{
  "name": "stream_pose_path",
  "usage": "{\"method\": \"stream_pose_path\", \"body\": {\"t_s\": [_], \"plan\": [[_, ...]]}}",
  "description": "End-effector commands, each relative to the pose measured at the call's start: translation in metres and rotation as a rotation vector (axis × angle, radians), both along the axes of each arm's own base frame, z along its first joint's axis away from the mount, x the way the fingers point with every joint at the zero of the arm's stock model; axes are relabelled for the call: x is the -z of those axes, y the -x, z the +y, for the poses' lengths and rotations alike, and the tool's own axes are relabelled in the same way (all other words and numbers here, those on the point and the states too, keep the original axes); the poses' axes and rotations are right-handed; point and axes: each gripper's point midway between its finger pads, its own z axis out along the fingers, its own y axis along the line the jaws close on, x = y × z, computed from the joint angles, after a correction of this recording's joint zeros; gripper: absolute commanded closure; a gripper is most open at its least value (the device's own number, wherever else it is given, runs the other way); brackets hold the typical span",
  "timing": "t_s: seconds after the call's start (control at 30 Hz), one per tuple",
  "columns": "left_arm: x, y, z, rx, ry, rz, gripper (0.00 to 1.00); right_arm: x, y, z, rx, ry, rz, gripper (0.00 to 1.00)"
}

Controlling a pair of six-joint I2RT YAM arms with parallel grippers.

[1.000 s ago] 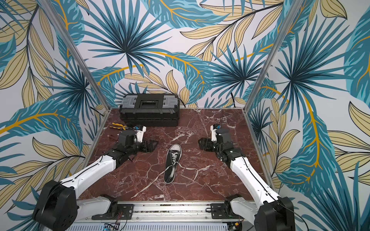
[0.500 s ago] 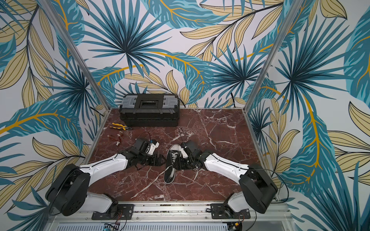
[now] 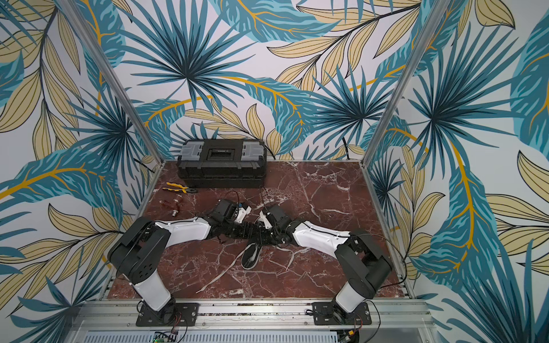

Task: Tie the shoes
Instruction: Move the shoe to the center of the board, then cross the shoelace with the shoelace.

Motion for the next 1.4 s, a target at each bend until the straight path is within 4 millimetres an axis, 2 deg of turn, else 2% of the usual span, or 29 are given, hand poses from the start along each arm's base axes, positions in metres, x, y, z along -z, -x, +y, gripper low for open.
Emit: {"method": "stream_pose_path", "body": {"t_s": [0.0,0.17,0.4,0.5,0.6,0.67,0.7,0.73,0.87,0.97,1.2,1.23,1.37], "plan": [[-0.011,-0.018,-0.016,0.013,0.039,-0.046,0.29,0.004,-0.023,-0.006,0.000,0.052,-0.047,0.78],[-0.013,-0.025,-0.022,0.014,0.042,-0.051,0.29,0.009,-0.041,-0.026,0.020,0.122,-0.037,0.80],[-0.016,-0.015,-0.015,0.013,0.033,-0.036,0.29,0.004,-0.052,-0.046,0.021,0.141,-0.038,0.80],[-0.018,-0.005,-0.009,0.014,0.030,-0.031,0.29,-0.004,-0.048,-0.046,0.005,0.108,-0.036,0.77],[-0.024,0.007,-0.002,0.014,0.014,-0.005,0.29,-0.016,-0.040,-0.048,-0.007,0.082,-0.041,0.70],[-0.034,0.017,0.005,0.013,-0.002,0.020,0.29,-0.020,-0.027,-0.060,0.003,0.115,-0.034,0.61],[-0.029,-0.001,0.029,-0.077,-0.143,-0.079,0.30,-0.021,-0.021,-0.067,0.013,0.137,-0.032,0.58],[-0.029,0.000,0.041,-0.088,-0.202,-0.104,0.28,-0.021,-0.014,-0.077,0.028,0.167,-0.028,0.54],[-0.022,0.029,0.066,-0.064,-0.332,-0.096,0.25,-0.019,0.011,-0.125,0.136,0.323,-0.013,0.41],[-0.014,0.056,0.080,-0.044,-0.454,-0.093,0.24,-0.011,0.026,-0.147,0.197,0.405,0.020,0.38],[-0.021,0.098,0.104,-0.038,-0.625,-0.105,0.22,0.013,0.044,-0.156,0.219,0.505,0.067,0.40],[-0.021,0.100,0.110,-0.042,-0.664,-0.115,0.22,0.016,0.045,-0.156,0.215,0.515,0.071,0.41],[-0.014,0.112,0.113,-0.002,-0.711,-0.091,0.22,0.031,0.045,-0.150,0.206,0.508,0.087,0.47]]}}
